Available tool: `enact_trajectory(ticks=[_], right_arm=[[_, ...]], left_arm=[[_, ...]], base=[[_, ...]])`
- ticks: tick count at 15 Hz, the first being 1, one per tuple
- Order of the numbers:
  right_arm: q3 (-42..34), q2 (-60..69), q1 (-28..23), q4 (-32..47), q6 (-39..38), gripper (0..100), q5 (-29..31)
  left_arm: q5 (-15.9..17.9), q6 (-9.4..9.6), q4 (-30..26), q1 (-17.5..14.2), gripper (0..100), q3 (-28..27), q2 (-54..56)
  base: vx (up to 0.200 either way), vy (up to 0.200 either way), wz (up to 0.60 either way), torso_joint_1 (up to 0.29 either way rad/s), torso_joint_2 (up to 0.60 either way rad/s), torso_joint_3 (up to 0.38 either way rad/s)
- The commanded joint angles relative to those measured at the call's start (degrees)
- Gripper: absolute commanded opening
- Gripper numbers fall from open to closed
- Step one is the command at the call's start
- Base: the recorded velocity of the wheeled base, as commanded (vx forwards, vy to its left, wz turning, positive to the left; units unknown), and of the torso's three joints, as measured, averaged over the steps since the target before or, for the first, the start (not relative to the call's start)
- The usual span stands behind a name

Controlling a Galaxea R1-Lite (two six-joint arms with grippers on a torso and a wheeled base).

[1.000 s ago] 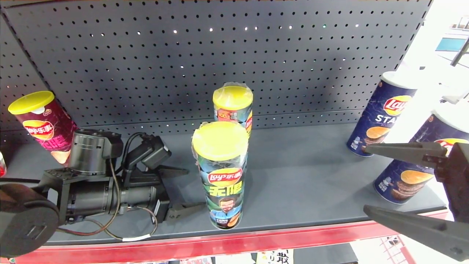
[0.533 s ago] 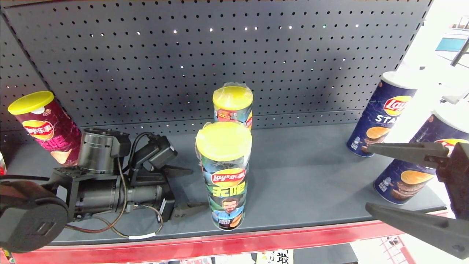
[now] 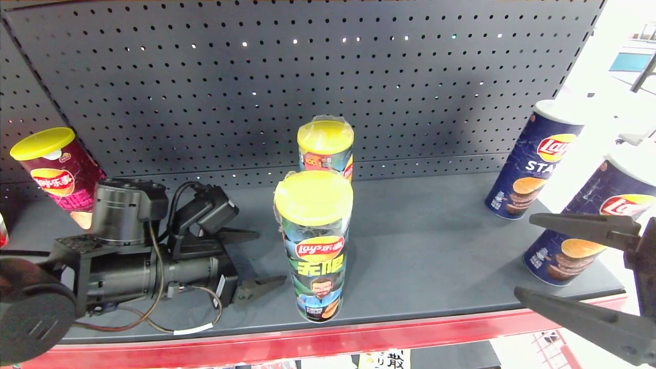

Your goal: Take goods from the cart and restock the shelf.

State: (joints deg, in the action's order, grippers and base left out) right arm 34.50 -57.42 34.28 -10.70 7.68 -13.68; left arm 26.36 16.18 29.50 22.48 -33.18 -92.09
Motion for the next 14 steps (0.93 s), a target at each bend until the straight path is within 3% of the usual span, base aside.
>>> enact_trajectory(ticks=[1, 3, 6, 8, 9, 10, 11, 12, 14], right_arm=[[-4.09, 5.30, -0.18, -0.02, 0.14, 100, 2.52], [-7.43, 12.59, -1.76, 1.47, 0.41, 100, 6.91], [-8.13, 22.35, -5.54, 9.12, -1.53, 100, 15.52], [-8.22, 25.78, -12.04, 12.02, -5.39, 100, 17.72], [-8.22, 25.51, -16.00, 12.20, -6.36, 100, 18.78], [-7.78, 23.84, -22.24, 12.11, -6.63, 100, 20.09], [-7.60, 22.00, -27.42, 12.11, -6.54, 100, 19.74], [-7.69, 21.38, -29.09, 12.11, -6.54, 100, 19.57], [-8.92, 20.68, -30.94, 12.20, -5.57, 100, 19.30]], left_arm=[[-6.14, -2.91, -0.23, -0.16, 100, 5.67, 13.60], [-16.86, -3.78, -1.29, -0.24, 100, 10.07, 23.36], [-28.82, -5.01, -4.45, -0.24, 100, 15.96, 35.84], [-42.18, -5.54, -10.69, -1.83, 100, 16.40, 41.81], [-43.23, -7.56, -11.13, -2.62, 100, 16.48, 42.52], [-44.73, -8.71, -11.31, -5.87, 100, 16.22, 42.61], [-43.32, -8.79, -11.04, -7.80, 100, 15.60, 41.99], [-42.97, -8.62, -11.22, -8.15, 100, 15.52, 41.64], [-42.44, -5.98, -11.22, -10.88, 100, 14.37, 41.46]], base=[[0.000, 0.000, 0.00, 0.000, 0.00, 0.000], [0.000, 0.000, 0.00, 0.000, 0.00, 0.000], [0.000, 0.000, 0.00, 0.000, 0.00, 0.000], [0.000, 0.000, 0.00, 0.000, 0.00, 0.000], [0.000, 0.000, 0.00, 0.000, 0.00, 0.000], [0.000, 0.000, 0.00, 0.000, 0.00, 0.000], [0.000, 0.000, 0.00, 0.000, 0.00, 0.000], [0.000, 0.000, 0.00, 0.000, 0.00, 0.000], [0.000, 0.000, 0.00, 0.000, 0.00, 0.000]])
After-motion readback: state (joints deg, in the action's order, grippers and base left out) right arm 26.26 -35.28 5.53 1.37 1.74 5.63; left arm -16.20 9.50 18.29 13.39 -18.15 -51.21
